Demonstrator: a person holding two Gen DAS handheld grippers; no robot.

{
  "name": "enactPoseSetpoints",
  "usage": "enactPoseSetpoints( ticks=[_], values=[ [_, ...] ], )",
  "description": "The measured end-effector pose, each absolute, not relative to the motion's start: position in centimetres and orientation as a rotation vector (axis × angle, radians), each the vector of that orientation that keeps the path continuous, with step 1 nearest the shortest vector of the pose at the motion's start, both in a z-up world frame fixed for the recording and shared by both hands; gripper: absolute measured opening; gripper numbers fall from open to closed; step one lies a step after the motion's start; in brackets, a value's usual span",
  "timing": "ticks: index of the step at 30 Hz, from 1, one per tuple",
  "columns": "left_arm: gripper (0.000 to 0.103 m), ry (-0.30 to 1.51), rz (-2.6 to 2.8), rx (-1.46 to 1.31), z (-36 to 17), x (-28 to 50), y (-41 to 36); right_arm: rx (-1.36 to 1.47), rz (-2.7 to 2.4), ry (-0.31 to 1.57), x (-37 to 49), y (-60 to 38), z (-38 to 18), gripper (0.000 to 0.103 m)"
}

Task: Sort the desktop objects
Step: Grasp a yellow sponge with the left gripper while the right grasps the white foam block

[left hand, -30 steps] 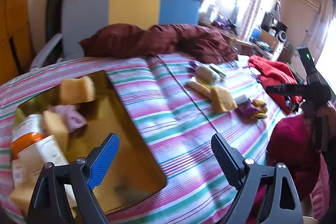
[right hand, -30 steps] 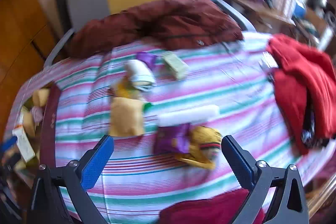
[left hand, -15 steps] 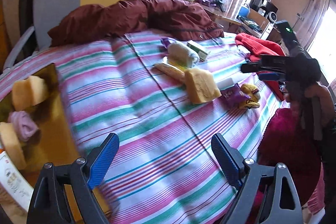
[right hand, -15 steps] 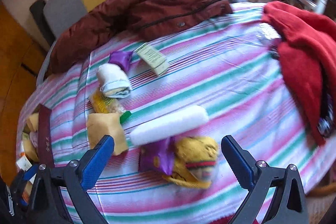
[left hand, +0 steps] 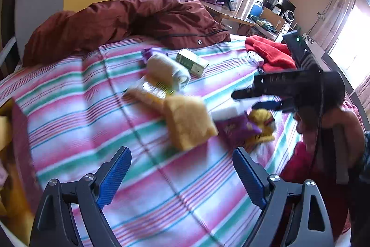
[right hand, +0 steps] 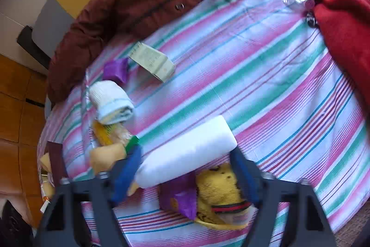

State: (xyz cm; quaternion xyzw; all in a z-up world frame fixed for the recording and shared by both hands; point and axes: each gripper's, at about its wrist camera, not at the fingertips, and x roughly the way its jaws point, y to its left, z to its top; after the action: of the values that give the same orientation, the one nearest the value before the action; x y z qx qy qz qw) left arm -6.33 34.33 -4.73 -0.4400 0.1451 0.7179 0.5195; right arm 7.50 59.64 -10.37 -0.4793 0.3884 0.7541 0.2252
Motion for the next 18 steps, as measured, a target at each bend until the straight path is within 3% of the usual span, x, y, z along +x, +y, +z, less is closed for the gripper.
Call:
enactPoseSetpoints(
  ticks=[3, 5, 10, 15, 18],
  values=[
    [0.091, 0.327, 1.734, -1.081, -5.2, -6.9, 36.2, -1.302, 2.065, 1.104, 8.0, 60.0, -10.6, 0.048],
    [0.091, 0.313, 1.737, -1.103, -5.5, -7.2, 37.3, -1.287, 2.077, 1.100, 8.1, 60.0, -10.4, 0.042],
    [0.091, 0.361, 1.756, -1.125, -6.7, -7.4, 40.1, -1.245, 2.154, 0.971, 7.8, 59.3, -8.7, 0.033],
    [0.090, 0.420, 1.786, -1.178, -8.7, -7.9, 41.8, -1.144, 2.200, 0.927, 8.6, 59.6, -7.1, 0.033],
    [0.066, 0.330, 1.721, -1.206, -9.5, -8.7, 41.2, -1.118, 2.211, 0.907, 8.6, 59.6, -6.8, 0.033]
  ],
)
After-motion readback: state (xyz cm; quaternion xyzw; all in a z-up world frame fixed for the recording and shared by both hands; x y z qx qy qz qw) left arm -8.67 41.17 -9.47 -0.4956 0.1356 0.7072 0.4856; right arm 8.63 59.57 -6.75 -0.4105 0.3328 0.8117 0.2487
